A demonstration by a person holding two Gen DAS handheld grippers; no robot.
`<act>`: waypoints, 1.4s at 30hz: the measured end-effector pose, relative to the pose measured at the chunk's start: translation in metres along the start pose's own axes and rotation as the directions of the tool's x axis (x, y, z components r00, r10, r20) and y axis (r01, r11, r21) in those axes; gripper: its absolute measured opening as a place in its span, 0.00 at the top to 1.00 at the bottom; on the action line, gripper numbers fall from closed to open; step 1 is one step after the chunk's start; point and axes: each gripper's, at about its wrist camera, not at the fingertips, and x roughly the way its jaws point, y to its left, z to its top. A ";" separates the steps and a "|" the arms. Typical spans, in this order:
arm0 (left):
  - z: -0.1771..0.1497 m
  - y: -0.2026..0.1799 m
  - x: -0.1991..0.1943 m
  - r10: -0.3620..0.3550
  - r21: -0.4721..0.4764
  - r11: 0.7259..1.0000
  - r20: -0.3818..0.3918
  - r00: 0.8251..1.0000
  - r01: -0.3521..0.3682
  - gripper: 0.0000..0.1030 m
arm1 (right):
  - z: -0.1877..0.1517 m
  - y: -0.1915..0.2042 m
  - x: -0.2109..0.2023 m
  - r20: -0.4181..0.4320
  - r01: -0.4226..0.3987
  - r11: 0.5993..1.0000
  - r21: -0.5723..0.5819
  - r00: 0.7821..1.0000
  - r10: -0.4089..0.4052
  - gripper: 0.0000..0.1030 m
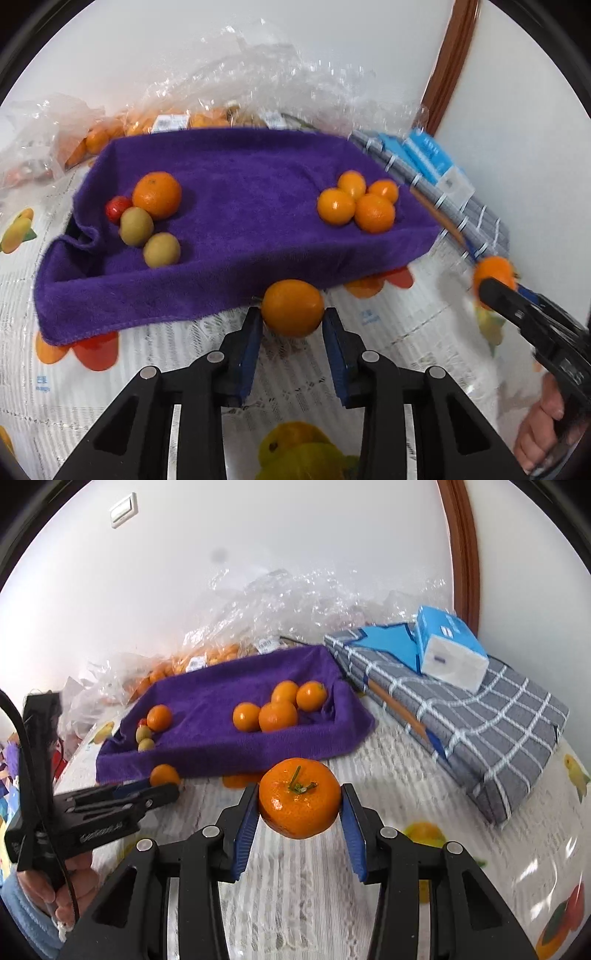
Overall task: Organize fruits
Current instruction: 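Grasp an orange with the left tool while the right carries the stemmed orange to the towel, then lower both oranges onto the towel and open both tools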
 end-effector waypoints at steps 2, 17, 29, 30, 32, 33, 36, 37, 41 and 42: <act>0.008 0.004 -0.013 -0.010 -0.014 1.000 0.039 0.999 0.011 0.69 | 0.013 0.003 0.004 0.010 0.008 1.000 -0.011 1.000 -0.008 0.58; 0.066 0.039 0.014 0.080 -0.114 0.991 0.152 0.985 -0.063 0.69 | 0.084 0.008 0.074 0.030 0.058 0.997 -0.043 0.998 -0.057 0.58; 0.052 0.035 0.041 0.065 -0.076 0.995 0.080 0.995 -0.059 0.69 | 0.065 0.000 0.100 -0.039 0.060 0.998 -0.032 0.997 -0.061 0.58; 0.052 0.035 0.041 0.064 -0.076 0.995 0.079 0.995 -0.058 0.69 | 0.065 0.000 0.100 -0.033 0.065 0.997 -0.031 0.997 -0.066 0.58; 0.052 0.035 0.042 0.060 -0.076 0.996 0.074 0.995 -0.054 0.69 | 0.063 0.001 0.100 -0.021 0.069 0.997 -0.030 0.997 -0.070 0.57; 0.051 0.034 0.043 0.061 -0.074 0.996 0.069 0.996 -0.056 0.69 | 0.062 0.001 0.099 -0.015 0.071 0.997 -0.032 0.997 -0.071 0.57; 0.049 0.030 0.042 0.072 -0.058 0.996 0.064 0.995 -0.069 0.67 | 0.061 0.004 0.098 -0.002 0.083 0.996 -0.045 0.996 -0.084 0.54; 0.048 0.030 0.040 0.075 -0.052 0.996 0.072 0.995 -0.072 0.64 | 0.061 0.005 0.096 0.000 0.083 0.996 -0.043 0.997 -0.083 0.53; 0.047 0.027 0.021 0.114 -0.035 0.993 0.095 0.989 -0.111 0.59 | 0.064 0.009 0.075 0.006 0.087 0.996 -0.002 0.996 -0.087 0.40; 0.047 0.027 0.013 0.122 -0.045 0.992 0.096 0.988 -0.118 0.59 | 0.065 0.012 0.065 0.002 0.082 0.997 0.008 0.997 -0.082 0.40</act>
